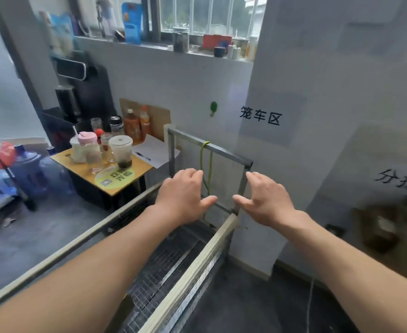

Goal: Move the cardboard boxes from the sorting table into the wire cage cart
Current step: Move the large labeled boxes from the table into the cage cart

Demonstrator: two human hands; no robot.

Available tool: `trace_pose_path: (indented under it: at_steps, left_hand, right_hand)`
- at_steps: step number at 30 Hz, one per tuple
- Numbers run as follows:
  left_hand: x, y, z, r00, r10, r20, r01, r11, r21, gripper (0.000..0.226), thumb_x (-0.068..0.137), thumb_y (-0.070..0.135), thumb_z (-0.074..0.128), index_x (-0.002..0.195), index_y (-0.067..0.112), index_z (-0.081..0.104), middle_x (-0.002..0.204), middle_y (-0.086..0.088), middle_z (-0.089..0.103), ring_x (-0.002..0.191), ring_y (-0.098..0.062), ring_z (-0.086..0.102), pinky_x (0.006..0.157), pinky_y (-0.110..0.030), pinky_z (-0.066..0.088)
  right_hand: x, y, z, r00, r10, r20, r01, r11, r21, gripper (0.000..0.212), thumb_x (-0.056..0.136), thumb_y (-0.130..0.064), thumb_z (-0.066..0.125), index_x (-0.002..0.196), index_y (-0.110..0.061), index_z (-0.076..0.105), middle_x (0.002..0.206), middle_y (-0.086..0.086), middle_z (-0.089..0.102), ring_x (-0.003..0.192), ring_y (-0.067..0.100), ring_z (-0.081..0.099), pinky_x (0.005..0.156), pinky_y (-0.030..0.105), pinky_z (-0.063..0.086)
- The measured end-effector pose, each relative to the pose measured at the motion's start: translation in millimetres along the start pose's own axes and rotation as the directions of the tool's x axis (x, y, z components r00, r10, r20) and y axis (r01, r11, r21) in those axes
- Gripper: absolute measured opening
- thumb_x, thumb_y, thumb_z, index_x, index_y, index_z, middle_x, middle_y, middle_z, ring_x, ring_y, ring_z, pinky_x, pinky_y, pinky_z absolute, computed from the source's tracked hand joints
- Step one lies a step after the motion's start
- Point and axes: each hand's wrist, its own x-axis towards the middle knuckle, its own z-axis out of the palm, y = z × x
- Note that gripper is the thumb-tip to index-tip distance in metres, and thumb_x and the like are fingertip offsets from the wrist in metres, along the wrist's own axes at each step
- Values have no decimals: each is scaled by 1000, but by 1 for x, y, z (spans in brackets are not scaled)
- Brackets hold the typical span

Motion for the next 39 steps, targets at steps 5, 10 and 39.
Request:
trace_pose_path:
  at_steps: [5,10,39]
  left_hand:
    - [11,42,-1,987,158,-8,-159,985,-71,70,90,64,53,139,15,46,146,-2,47,137,-21,41,106,-42,41]
    - [1,73,6,954,299,14,-295,946,-138,71,89,65,53,140,16,45,146,0,47,137,-20,41,106,-41,41]
    - [-181,360,34,582,807,99,-703,560,-438,68,89,69,53,139,23,48,134,2,58,113,-18,60,78,-33,49]
  right_hand:
    - [-41,30,-24,985,166,-51,-168,985,-45,69,91,-60,55,140,-11,47,143,7,53,135,25,45,105,44,41]
    - [-94,44,-35,938,338,-73,-343,937,-63,70,91,-60,55,139,-11,47,141,7,54,133,25,48,106,47,42]
    - [-477,145,-121,503,837,-215,-863,501,-65,50,89,-57,58,123,-21,54,116,-3,60,100,19,56,78,36,47]
